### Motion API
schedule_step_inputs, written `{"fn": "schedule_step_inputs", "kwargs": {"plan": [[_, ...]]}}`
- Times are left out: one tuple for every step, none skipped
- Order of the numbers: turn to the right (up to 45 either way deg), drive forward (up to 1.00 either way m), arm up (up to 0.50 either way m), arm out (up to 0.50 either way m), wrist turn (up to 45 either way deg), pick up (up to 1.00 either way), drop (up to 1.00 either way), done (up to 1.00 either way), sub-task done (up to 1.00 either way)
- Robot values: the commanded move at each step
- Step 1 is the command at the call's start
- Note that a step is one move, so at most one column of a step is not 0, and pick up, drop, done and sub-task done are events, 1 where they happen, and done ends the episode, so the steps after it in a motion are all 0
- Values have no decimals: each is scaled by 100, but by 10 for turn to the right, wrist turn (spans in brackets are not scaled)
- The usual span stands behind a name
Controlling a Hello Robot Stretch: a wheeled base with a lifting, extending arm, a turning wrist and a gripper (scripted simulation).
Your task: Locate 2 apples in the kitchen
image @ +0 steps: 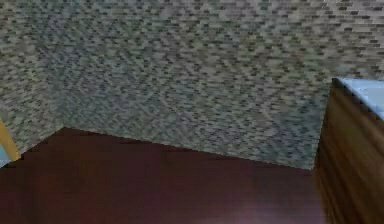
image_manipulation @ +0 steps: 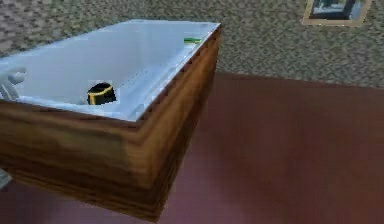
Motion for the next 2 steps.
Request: {"fn": "schedule_step_inputs", "kwargs": {"plan": [[-450,0,0,0,0,0,0,0,0],[-120,0,0,0,0,0,0,0,0]]}}
